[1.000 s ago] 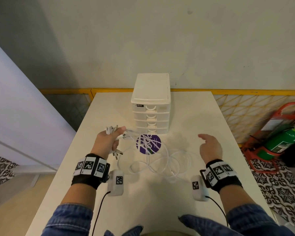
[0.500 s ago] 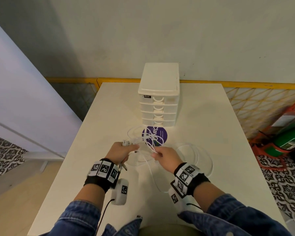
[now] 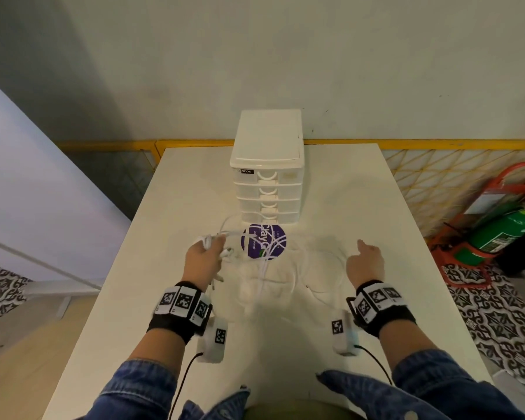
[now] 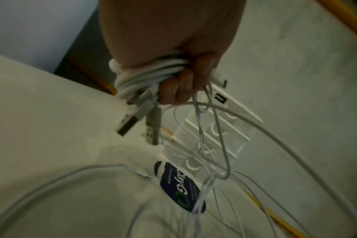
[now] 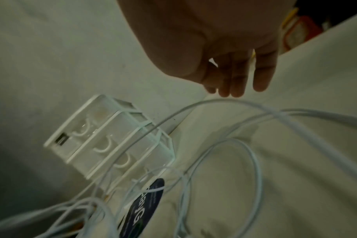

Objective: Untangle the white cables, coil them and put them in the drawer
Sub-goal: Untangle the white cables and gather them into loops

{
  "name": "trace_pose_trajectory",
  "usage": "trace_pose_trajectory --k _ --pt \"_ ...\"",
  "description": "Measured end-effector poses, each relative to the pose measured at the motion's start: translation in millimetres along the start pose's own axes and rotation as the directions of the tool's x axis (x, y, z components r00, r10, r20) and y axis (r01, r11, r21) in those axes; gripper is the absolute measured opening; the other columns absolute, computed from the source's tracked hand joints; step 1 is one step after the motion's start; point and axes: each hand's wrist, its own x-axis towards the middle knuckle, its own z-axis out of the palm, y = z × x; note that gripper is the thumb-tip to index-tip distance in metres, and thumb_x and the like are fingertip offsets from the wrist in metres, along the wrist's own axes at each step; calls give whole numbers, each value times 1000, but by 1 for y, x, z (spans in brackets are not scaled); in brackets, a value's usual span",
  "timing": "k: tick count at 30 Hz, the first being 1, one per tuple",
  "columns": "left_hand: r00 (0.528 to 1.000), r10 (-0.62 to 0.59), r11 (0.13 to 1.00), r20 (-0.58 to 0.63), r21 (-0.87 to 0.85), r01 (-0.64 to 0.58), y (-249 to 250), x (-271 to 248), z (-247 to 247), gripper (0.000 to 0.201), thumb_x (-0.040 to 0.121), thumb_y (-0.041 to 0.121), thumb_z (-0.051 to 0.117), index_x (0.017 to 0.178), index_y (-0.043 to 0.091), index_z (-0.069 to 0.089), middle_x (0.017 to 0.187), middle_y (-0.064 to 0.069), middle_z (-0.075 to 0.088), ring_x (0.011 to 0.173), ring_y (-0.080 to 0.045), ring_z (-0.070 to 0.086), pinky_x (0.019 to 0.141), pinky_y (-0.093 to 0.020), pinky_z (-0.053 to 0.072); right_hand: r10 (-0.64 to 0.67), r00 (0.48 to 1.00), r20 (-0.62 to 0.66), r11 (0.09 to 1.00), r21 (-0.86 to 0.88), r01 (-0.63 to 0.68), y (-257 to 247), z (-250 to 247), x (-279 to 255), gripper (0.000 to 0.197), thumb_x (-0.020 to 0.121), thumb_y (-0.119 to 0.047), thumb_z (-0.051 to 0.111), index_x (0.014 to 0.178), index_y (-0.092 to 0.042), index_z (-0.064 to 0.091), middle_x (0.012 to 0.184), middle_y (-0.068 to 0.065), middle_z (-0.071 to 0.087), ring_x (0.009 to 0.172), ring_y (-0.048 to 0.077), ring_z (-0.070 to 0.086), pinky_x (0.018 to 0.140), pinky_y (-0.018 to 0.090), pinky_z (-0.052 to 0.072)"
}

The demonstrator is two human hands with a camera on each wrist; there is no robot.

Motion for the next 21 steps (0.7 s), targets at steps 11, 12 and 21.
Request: trace_pose_trajectory --k 11,12,21 --pt "981 54 998 186 -45 -47 16 -10 20 28 89 29 65 83 8 48 48 4 38 43 -14 36 52 -36 52 -555 730 399 675 -297 675 -69 32 -45 41 95 -36 47 133 -23 49 113 8 67 108 27 59 94 36 43" --pt "983 58 998 176 -45 -51 17 -11 19 28 89 29 65 79 9 48 47 5 39 43 -14 36 51 -35 51 -563 748 352 726 -222 651 -69 32 -49 37 95 -37 47 127 -21 56 102 9 70 97 26 63 87 34 47" --pt "972 134 990 193 21 -140 27 -22 31 31 88 27 67 65 15 49 44 7 45 36 -7 39 50 -32 45 -635 749 188 771 197 605 -76 38 -60 35 94 -19 50 129 -21 52 92 4 70 77 13 63 79 30 52"
